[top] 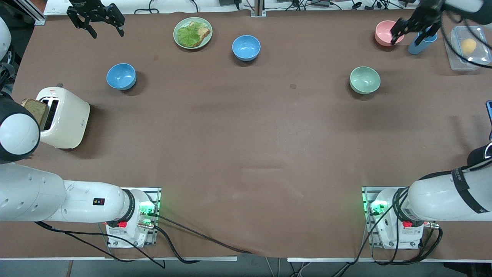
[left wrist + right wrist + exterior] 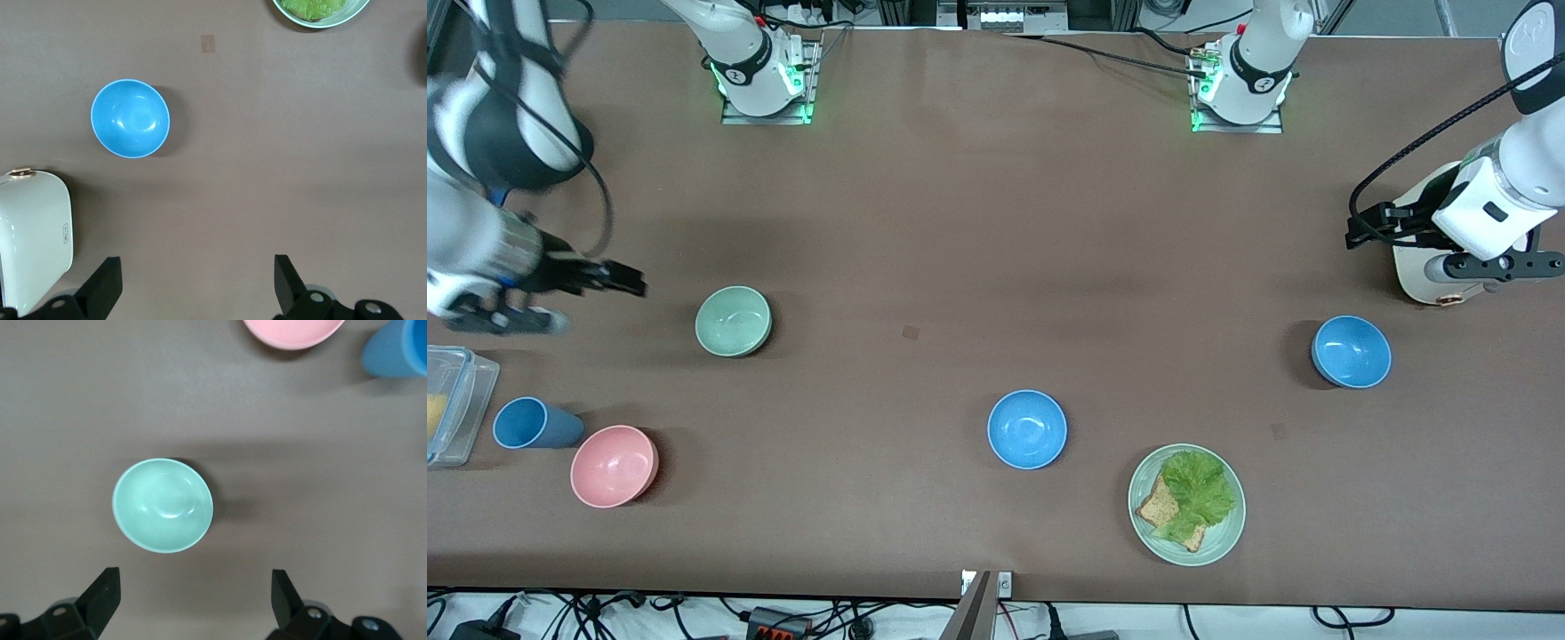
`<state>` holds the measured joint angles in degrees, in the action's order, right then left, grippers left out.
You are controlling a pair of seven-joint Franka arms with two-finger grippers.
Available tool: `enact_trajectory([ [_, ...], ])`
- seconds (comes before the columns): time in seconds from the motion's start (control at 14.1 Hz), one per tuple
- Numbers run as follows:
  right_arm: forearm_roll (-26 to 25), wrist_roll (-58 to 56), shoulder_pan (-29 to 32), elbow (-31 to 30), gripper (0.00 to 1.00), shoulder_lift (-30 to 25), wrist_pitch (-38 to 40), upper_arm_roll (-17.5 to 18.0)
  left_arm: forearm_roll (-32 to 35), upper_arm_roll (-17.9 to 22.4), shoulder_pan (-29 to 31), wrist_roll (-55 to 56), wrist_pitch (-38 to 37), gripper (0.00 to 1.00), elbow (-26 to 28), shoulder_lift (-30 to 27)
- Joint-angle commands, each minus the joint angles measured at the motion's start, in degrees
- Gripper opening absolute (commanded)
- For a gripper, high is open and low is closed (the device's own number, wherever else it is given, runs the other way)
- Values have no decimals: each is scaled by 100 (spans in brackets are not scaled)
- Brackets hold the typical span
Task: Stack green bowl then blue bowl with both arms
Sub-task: 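Grasp the pale green bowl rim with the right gripper and lift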
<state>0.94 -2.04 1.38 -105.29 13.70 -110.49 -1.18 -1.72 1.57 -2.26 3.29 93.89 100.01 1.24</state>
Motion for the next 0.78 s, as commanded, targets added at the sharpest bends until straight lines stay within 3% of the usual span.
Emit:
enact_trajectory([
  [0.0,-76,-25,29,-115,100,544,-175,30,-4,19,-11,-57,-3,100,-70,25],
  [0.35,-76,-25,-15,-71,100,1362,-621,30,-4,19,-11,-57,-3,100,-70,25],
  [0.57,-76,-25,-24,-71,100,1583,-790,30,-4,19,-11,-57,-3,100,-70,25],
  [0.64,-76,-25,-24,-80,96,1627,-790,30,-4,19,-11,-57,-3,100,-70,25],
  [0.71,-76,-25,-24,-71,81,1706,-808,39,-4,19,-11,-57,-3,100,-70,25],
])
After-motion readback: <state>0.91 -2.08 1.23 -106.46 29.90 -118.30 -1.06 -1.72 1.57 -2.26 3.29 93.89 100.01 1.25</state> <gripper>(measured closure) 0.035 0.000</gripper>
